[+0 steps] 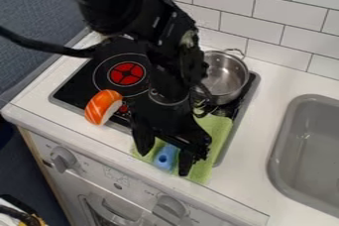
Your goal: Move the blue spoon on the upper left of the burner
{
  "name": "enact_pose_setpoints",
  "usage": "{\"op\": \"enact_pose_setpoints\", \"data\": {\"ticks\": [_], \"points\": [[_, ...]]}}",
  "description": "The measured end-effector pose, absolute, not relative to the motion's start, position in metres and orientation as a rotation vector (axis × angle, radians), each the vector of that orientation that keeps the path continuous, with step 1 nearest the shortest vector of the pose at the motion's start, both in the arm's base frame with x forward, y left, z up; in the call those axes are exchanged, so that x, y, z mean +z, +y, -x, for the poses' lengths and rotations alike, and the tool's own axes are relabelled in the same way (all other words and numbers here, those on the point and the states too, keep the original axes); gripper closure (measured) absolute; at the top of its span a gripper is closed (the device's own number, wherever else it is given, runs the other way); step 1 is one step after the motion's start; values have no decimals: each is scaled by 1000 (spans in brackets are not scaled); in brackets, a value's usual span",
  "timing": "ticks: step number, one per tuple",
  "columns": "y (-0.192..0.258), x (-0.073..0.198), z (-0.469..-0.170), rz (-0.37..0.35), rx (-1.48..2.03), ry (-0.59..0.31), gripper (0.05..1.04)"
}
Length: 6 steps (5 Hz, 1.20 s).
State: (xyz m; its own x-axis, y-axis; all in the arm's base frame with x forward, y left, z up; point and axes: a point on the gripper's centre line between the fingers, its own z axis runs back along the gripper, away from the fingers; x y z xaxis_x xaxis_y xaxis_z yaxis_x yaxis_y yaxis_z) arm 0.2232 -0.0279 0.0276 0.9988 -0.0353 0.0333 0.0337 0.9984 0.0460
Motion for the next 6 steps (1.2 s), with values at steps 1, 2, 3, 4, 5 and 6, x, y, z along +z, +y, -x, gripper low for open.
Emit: {"op": "enact_pose_setpoints", "data": {"ticks": [1,2,3,4,5,6], "points": [[-29,23,-227,-43,-29,-18,140],[-30,18,-232,-42,-25,-20,289],[-29,10,-227,-49,-23,24,290],[-29,6,-227,-50,-20,38,337],[-27,6,-228,-41,-14,29,623],[-26,27,-227,-41,-19,-11,659]]}}
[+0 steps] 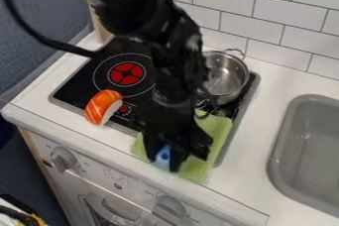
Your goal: Move the blue spoon on the upper left of the burner
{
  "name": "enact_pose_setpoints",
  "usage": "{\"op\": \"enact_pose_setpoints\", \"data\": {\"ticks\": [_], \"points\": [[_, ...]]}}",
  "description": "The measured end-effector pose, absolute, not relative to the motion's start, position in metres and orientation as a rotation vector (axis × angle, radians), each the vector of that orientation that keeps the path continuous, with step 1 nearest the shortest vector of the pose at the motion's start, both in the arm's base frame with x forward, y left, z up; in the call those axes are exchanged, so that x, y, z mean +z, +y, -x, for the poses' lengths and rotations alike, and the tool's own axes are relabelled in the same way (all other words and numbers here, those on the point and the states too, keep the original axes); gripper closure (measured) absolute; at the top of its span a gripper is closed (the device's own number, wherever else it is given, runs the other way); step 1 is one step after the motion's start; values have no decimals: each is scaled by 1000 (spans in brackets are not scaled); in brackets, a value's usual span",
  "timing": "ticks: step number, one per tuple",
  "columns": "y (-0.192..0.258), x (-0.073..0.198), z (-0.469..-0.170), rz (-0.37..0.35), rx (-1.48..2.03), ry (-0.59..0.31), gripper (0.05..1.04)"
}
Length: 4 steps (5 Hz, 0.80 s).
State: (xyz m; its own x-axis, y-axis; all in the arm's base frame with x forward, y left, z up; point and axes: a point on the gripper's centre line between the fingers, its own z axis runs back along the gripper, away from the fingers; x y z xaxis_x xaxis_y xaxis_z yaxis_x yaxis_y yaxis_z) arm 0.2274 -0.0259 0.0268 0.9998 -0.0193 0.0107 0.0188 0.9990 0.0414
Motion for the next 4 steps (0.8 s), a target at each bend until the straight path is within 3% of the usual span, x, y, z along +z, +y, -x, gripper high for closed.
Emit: {"op": "enact_pose_setpoints", "data": {"ticks": [1,2,4], "points": [[-21,67,-230,9,26,-92,659],[0,79,-253,40,103,-88,660],[83,49,-333,-52,159,-21,660]]}}
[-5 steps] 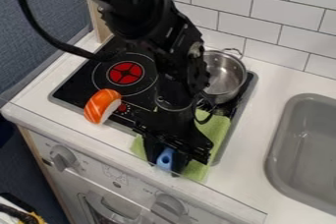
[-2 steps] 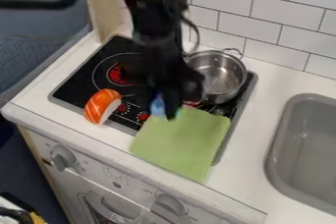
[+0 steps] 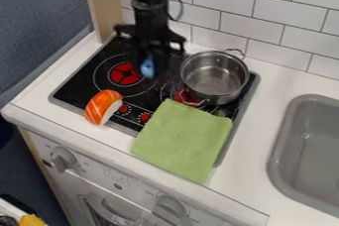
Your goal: Move the blue spoon on the upper left of the burner
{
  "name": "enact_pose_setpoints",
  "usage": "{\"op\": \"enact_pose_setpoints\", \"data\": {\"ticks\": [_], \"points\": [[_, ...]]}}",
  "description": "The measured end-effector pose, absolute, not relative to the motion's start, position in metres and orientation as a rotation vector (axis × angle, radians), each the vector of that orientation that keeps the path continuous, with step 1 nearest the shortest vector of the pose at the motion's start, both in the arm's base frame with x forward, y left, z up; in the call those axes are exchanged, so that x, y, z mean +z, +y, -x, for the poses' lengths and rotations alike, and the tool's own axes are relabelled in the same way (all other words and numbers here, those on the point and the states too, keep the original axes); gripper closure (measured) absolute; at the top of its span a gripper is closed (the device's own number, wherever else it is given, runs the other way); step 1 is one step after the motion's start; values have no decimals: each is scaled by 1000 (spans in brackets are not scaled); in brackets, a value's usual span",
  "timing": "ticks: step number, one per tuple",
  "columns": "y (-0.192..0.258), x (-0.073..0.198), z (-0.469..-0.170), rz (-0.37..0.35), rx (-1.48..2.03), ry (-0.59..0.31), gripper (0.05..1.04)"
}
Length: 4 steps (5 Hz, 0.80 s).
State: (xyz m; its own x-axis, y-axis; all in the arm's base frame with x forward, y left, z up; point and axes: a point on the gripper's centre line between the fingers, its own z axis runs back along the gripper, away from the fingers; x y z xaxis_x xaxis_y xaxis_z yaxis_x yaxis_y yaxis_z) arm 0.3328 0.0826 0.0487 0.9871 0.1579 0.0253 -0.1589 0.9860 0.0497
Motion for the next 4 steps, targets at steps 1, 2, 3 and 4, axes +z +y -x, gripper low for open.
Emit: {"op": "enact_pose_setpoints", "data": {"ticks": [1,2,3,4], "points": [[134,48,-350,-97,173,-4,660],[182,51,-349,-113,198,20,660],[183,42,-349,-79,138,73,660],[181,30,-346,-38,86,108,660]]}}
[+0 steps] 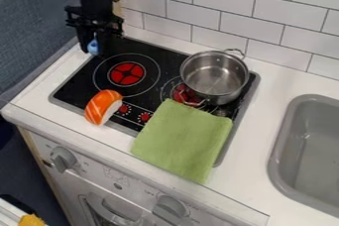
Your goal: Move the blue spoon on the upper left of the burner
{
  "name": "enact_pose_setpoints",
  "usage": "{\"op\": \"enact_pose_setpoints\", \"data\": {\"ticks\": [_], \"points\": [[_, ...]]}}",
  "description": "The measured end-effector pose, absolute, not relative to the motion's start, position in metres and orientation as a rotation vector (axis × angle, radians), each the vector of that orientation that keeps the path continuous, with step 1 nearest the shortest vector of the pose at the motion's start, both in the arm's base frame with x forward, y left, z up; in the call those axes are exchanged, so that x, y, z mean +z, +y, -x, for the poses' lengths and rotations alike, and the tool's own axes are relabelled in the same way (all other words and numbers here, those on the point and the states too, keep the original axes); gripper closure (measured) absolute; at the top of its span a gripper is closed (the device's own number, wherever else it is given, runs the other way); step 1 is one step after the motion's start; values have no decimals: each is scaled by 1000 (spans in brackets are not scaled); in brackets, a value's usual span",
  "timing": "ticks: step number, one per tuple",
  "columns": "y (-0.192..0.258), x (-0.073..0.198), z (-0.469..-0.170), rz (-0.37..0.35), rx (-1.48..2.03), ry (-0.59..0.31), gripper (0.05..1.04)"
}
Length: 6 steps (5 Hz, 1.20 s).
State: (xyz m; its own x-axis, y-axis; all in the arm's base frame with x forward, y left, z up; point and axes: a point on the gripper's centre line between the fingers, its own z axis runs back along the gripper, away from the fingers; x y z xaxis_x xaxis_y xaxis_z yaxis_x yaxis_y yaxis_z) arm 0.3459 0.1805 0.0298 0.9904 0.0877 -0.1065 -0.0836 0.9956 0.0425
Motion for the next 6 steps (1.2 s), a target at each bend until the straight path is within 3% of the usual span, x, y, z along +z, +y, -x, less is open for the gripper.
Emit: {"op": "enact_pose_setpoints", "data": {"ticks": [2,3,4,5,6], "points": [[163,21,-349,-15,5,124,660],[161,19,-349,-12,-13,122,594],[161,15,-348,-14,4,119,286],[158,20,-349,-45,4,51,81],[151,52,-357,-93,-19,-53,77]]}}
